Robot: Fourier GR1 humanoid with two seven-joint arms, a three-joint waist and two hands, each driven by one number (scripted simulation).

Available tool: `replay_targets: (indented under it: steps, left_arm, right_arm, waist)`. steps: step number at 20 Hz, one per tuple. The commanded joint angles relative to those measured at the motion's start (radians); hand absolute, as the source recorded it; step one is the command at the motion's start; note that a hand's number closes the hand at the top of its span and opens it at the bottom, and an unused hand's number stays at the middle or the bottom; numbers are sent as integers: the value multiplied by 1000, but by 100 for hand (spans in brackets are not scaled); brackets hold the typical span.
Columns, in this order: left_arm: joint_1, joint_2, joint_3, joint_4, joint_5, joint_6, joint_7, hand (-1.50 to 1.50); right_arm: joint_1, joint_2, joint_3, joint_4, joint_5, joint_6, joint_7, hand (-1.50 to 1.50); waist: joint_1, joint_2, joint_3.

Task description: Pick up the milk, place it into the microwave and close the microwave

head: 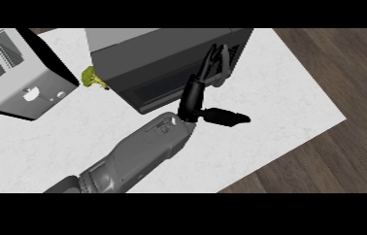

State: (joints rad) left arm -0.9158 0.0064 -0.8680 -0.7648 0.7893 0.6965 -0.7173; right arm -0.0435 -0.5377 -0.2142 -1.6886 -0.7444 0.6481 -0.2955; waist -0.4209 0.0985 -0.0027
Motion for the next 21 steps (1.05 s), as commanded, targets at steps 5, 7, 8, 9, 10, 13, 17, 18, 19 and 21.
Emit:
replay_targets:
  steps: [5, 7, 8, 9, 10, 13, 17, 18, 19, 21]
  left_arm:
    - [-37, -6, 58, 61, 97, -7, 62, -150]
    - [-52, -6, 16, 77, 81, -54, 78, 150]
    - [-52, -5, 2, 101, 66, -43, 73, 150]
    - [-73, -5, -6, 129, 46, -36, 79, 150]
    - [-80, 23, -18, 158, 27, -10, 86, -150]
    - [-88, 86, -39, 212, -17, 61, 84, -150]
    - [-102, 81, -38, 245, -9, 88, 130, -150]
    - [-113, 81, -38, 248, -10, 88, 134, -150]
    - [-116, 76, -43, 252, -8, 82, 142, -150]
    - [-120, 71, -51, 265, -11, 89, 152, -150]
  right_arm:
    - [-8, -14, -3, 1, -33, 0, 19, -150]
    - [-3, -13, 2, 2, -38, 8, 21, -150]
    - [-16, -25, -7, -4, -44, 2, 25, -150]
    - [-10, -21, -5, 2, -43, 2, 25, -150]
    - [-12, -31, -3, -4, -47, 6, 35, -150]
    - [-6, -38, -11, -3, -55, 4, 39, -150]
    - [7, -43, -20, -8, -60, 3, 40, -150]
    - [10, -41, -18, -9, -59, -2, 43, -150]
    - [8, -47, -22, -10, -61, -1, 46, -150]
    - [11, -51, -34, -11, -65, -6, 45, -150]
  waist:
    - [-4, 12, -1]
    - [-15, 15, 5]
    - [-9, 11, 5]
    - [3, 8, 9]
    - [7, 3, 11]
    - [26, -6, 17]
    - [43, -13, 18]
    - [51, -14, 16]
    - [54, -11, 16]
    - [55, -11, 16]
